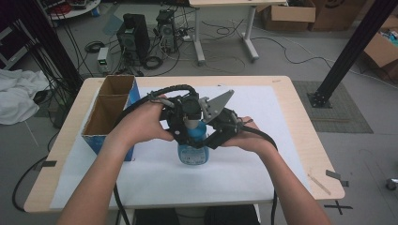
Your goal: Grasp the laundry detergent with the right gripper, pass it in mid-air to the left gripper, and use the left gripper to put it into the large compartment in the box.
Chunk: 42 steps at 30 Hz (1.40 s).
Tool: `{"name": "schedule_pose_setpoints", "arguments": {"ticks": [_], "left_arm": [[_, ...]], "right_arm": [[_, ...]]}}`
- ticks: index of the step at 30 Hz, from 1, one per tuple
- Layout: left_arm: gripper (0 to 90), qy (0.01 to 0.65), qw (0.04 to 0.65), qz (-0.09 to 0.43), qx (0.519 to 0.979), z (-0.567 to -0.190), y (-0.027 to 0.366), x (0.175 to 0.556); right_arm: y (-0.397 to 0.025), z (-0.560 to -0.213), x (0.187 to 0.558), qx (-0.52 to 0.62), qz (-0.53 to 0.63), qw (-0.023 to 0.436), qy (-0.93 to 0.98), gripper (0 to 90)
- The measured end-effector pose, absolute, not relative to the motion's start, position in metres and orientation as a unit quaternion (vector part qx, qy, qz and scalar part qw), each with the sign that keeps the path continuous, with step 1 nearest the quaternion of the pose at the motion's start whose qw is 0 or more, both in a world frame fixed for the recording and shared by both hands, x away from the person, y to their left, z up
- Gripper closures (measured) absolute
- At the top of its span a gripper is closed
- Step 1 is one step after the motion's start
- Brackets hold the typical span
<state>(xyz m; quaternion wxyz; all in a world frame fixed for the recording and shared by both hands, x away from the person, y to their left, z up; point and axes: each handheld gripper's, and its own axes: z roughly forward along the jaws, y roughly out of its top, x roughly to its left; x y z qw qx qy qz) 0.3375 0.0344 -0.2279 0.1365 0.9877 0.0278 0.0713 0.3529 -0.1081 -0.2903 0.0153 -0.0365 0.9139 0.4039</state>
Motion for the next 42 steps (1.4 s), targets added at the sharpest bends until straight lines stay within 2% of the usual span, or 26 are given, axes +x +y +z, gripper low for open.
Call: {"name": "schedule_pose_setpoints", "arguments": {"ticks": [10,21,32,35,37,42], "left_arm": [[36.5,0.025,0.139,0.070,0.987,-0.228,0.035,0.338],[38.0,0.028,0.151,0.058,0.986,-0.229,0.039,0.340],[38.4,0.025,0.136,0.054,0.989,-0.230,0.038,0.338],[38.4,0.025,0.131,0.054,0.990,-0.227,0.036,0.337],[38.4,0.031,0.132,0.051,0.989,-0.224,0.038,0.337],[38.4,0.061,0.131,0.054,0.988,-0.216,0.045,0.340]], "right_arm": [[-0.108,-0.290,0.353,-0.037,0.401,0.018,0.915,45.9],[-0.106,-0.292,0.352,-0.040,0.399,0.023,0.916,45.8],[-0.101,-0.295,0.354,-0.055,0.402,0.021,0.914,43.4],[-0.103,-0.295,0.353,-0.033,0.407,0.006,0.913,28.5],[-0.104,-0.294,0.356,-0.028,0.412,0.006,0.911,21.7],[-0.112,-0.293,0.359,-0.022,0.425,0.015,0.905,17.3]]}}
